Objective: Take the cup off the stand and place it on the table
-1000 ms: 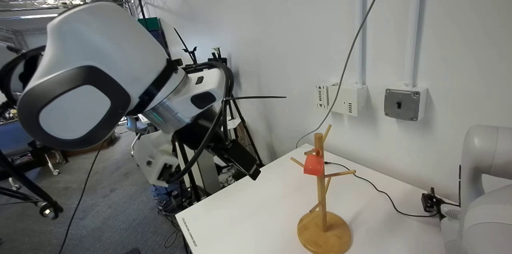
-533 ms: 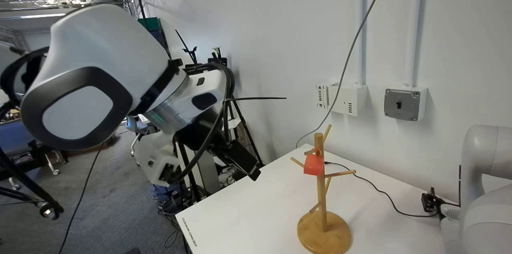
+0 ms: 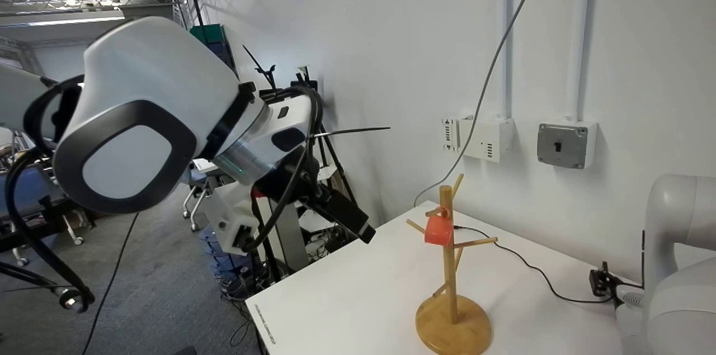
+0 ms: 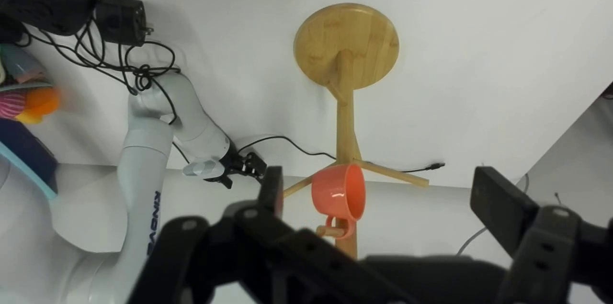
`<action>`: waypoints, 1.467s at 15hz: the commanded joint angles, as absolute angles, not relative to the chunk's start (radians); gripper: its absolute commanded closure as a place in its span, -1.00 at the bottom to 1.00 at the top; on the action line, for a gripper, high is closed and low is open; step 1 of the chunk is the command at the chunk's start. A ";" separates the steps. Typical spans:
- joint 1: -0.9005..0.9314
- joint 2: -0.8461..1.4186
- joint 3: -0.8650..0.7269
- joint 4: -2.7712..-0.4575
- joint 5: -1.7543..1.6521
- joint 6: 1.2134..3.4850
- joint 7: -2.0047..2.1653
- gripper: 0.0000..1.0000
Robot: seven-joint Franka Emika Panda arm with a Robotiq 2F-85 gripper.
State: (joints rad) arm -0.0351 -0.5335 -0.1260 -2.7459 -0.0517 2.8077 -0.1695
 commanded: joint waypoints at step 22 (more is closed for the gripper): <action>-0.216 -0.365 0.133 -2.743 -0.152 3.029 0.116 -1.00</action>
State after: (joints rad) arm -0.1663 -0.4395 0.0482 -2.7485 -0.1090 2.9280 0.0180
